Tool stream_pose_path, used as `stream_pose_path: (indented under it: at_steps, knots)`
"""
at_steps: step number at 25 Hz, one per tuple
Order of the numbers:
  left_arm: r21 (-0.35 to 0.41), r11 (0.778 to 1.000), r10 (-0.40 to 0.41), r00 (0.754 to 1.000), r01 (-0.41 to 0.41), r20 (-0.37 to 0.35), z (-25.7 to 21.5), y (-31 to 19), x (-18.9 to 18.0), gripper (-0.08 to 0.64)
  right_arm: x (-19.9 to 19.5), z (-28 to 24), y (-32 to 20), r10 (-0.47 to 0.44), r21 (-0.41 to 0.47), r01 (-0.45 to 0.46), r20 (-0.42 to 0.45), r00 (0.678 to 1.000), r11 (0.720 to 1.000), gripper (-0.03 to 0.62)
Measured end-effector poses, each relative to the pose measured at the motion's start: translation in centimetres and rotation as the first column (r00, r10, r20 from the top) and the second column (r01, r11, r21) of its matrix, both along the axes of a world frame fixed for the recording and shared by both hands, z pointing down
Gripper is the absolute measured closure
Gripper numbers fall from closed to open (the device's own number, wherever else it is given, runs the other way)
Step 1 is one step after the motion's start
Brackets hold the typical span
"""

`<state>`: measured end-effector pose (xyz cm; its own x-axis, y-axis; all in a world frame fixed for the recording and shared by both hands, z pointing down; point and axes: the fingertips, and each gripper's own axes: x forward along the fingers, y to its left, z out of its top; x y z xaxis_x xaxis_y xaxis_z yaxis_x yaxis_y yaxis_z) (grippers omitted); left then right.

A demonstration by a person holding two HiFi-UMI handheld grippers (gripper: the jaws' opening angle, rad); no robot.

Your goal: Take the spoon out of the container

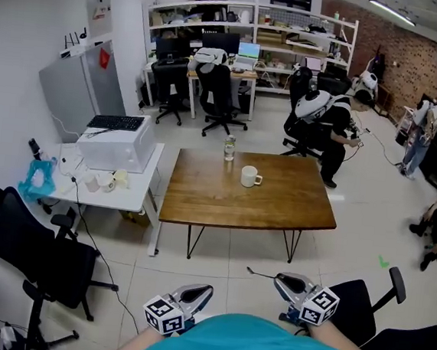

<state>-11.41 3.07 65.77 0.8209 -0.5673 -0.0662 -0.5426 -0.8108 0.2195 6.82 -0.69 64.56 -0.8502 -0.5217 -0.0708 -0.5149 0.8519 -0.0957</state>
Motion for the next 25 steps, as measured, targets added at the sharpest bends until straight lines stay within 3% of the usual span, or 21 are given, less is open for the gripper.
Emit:
stream_pose_path:
  at_steps: [3,6,11,21,25]
  knots:
    - [0.008,1.000,0.024,0.999,-0.024,0.027,0.1,0.5,3.7,0.558,3.0,-0.3,0.9,0.003,0.025,-0.003,0.004,1.000,1.000,0.545]
    - [0.014,1.000,0.024,1.000,-0.024,0.021,-0.5,0.4,5.0,0.558,4.8,-0.7,1.0,0.008,0.029,-0.008,0.000,1.000,1.000,0.545]
    - [-0.019,1.000,-0.003,1.000,0.003,-0.027,-1.0,0.2,4.9,0.558,5.1,-1.9,1.3,-0.013,0.031,0.011,0.038,0.999,0.999,0.545]
    - [0.018,1.000,-0.003,1.000,0.003,0.000,-1.2,-1.2,3.4,0.558,3.7,-1.9,-0.5,-0.015,0.050,0.013,0.033,0.999,0.999,0.545]
    - [0.000,1.000,-0.014,1.000,0.014,-0.013,-0.8,-2.1,2.8,0.558,3.1,-0.9,-1.6,-0.002,0.045,0.002,0.011,1.000,0.999,0.546]
